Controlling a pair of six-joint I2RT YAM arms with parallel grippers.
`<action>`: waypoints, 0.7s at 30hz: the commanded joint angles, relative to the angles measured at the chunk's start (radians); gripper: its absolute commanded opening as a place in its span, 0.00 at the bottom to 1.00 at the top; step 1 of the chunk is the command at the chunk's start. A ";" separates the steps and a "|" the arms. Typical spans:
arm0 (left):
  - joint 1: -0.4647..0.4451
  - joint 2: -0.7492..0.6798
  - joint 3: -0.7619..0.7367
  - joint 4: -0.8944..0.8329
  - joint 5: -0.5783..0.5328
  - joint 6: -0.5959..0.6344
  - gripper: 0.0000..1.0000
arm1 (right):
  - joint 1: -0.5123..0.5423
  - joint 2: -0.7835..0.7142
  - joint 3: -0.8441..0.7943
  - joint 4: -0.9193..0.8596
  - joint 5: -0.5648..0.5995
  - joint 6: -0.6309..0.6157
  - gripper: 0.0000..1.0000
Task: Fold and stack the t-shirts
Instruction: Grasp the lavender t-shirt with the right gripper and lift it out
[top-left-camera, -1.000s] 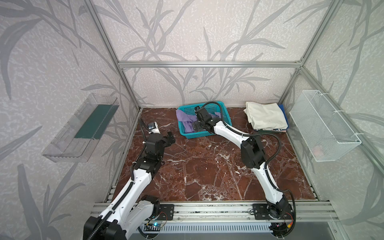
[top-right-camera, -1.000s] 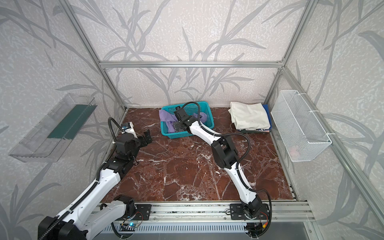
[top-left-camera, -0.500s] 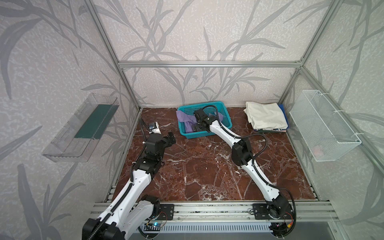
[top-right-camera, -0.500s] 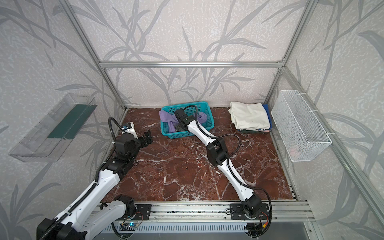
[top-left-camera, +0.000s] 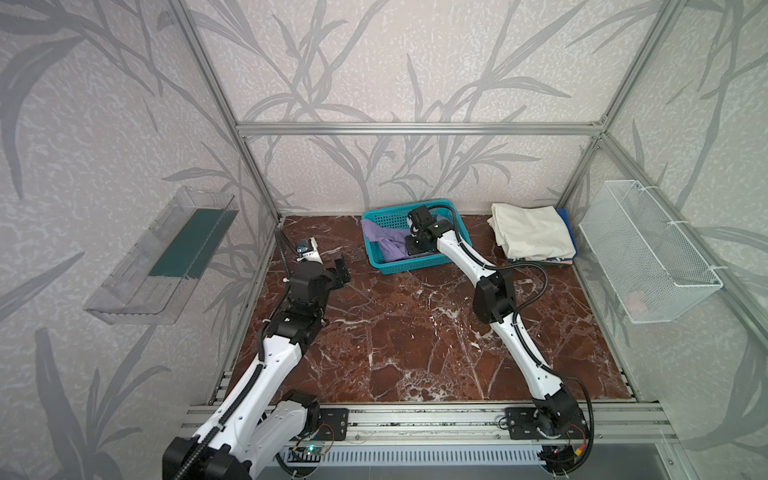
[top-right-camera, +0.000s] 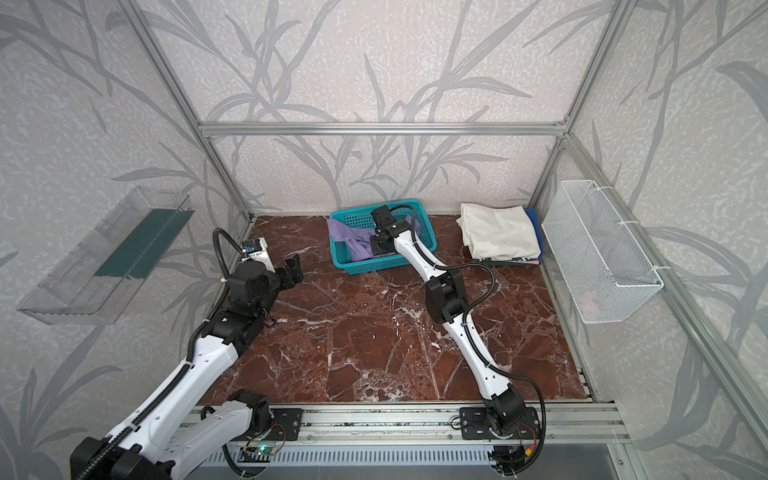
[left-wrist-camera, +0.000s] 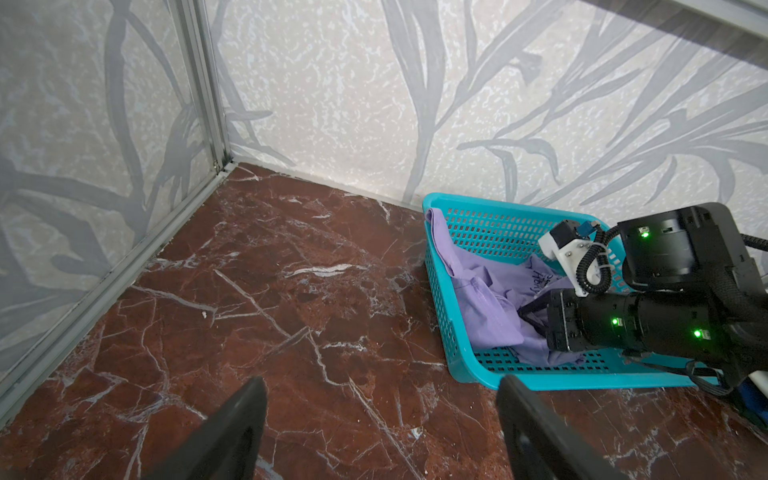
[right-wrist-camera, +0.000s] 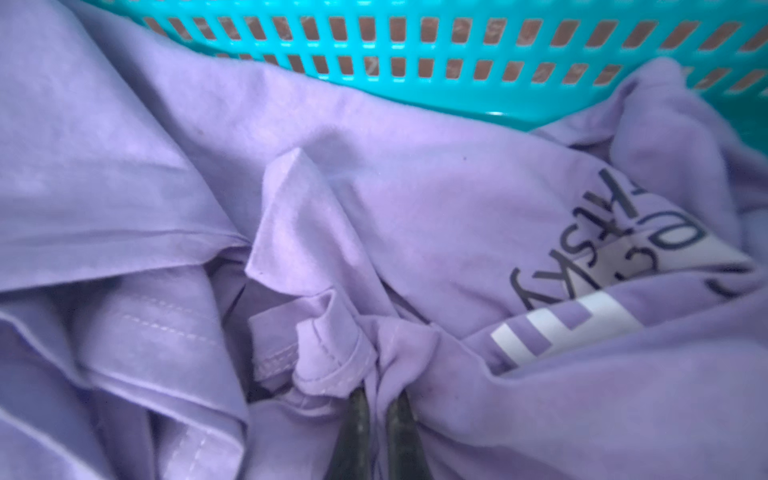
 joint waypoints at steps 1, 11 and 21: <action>-0.011 0.027 0.054 -0.067 0.008 0.001 0.86 | 0.001 -0.082 0.030 -0.060 -0.002 0.003 0.00; -0.025 0.111 0.106 -0.071 0.075 0.008 0.86 | 0.018 -0.461 -0.026 -0.160 0.229 -0.029 0.00; -0.097 0.282 0.250 -0.116 0.149 0.064 0.86 | 0.012 -0.928 -0.309 -0.108 0.541 -0.129 0.00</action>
